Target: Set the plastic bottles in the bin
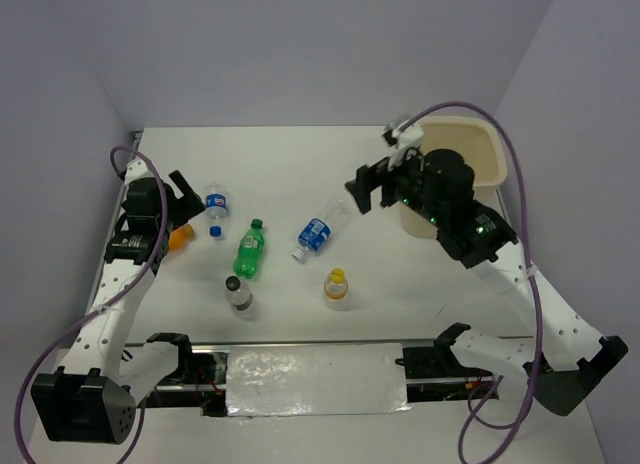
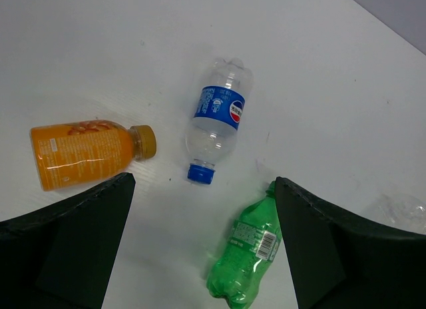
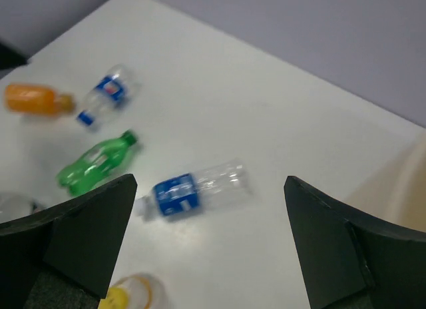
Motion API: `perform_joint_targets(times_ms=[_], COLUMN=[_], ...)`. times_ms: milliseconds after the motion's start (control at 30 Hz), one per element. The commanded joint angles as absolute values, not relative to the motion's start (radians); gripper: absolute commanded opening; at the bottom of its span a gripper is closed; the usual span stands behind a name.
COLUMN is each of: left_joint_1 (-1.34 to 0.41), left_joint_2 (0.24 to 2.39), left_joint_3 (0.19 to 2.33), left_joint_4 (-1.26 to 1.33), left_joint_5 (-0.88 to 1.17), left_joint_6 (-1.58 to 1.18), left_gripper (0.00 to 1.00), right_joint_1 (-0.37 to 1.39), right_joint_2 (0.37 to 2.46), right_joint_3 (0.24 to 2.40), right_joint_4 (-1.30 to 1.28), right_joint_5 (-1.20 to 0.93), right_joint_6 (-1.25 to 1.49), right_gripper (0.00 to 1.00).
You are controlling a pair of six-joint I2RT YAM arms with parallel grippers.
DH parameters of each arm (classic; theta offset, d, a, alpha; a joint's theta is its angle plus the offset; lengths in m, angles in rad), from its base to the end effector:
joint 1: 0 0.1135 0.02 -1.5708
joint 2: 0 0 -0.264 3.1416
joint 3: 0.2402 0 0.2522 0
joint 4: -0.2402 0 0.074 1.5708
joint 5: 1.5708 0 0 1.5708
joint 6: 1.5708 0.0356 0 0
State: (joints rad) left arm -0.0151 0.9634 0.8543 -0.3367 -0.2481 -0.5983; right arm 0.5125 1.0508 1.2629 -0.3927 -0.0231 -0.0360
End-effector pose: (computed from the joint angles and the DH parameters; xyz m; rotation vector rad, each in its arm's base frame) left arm 0.2174 0.0055 0.3165 -0.7251 1.8692 -0.1428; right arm 0.1944 0.1103 0.4331 -0.4945 1.6950 0.3673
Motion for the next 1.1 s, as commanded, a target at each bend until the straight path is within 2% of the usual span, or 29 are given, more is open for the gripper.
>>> perform_joint_targets(times_ms=[0,100,233,467,733,800,900,933,1000,1033,1067], left_joint_1=[-0.009,-0.009,-0.009,-0.009,-0.009,-0.009,-0.009,-0.009,-0.009,-0.009,-0.009], left_joint_2=[0.971,0.974,0.966,0.951,0.939,0.94,0.946,0.946,0.95,0.951,0.951], left_joint_3=[0.867,0.879,0.873,0.877,0.871,0.87,0.87,0.87,0.87,0.871,0.873], left_joint_4=[-0.308,-0.322,-0.319,-0.348,-0.347,-0.342,-0.344,-0.342,-0.342,-0.342,-0.344], left_joint_5=[-0.229,-0.222,-0.21,-0.226,-0.222,-0.222,-0.232,-0.232,-0.232,-0.233,-0.235], left_joint_6=[-0.58,-0.58,-0.583,-0.591,-0.594,-0.595,-0.601,-0.601,-0.6,-0.6,-0.6], left_gripper=[0.99,0.99,0.99,0.99,0.99,0.99,0.99,0.99,0.99,0.99,0.99], right_joint_1=[0.711,0.903,1.015,1.068,1.066,1.066,1.066,1.066,1.063,1.063,1.06], right_joint_2=[1.068,1.127,1.25,1.368,1.364,1.361,1.359,1.356,1.342,1.339,1.338], right_joint_3=[1.194,1.138,1.121,1.037,0.933,0.916,0.92,0.923,0.937,0.946,0.959], right_joint_4=[-0.474,-0.498,-0.531,-0.529,-0.477,-0.474,-0.508,-0.52,-0.541,-0.558,-0.572], right_joint_5=[-0.039,0.099,0.124,0.274,0.267,0.249,0.251,0.265,0.308,0.322,0.353], right_joint_6=[-0.051,-0.002,0.109,0.228,0.305,0.324,0.353,0.366,0.382,0.382,0.382], right_gripper=[1.0,1.0,1.0,1.0,0.99,0.95,0.81,0.72,0.6,0.5,0.45])
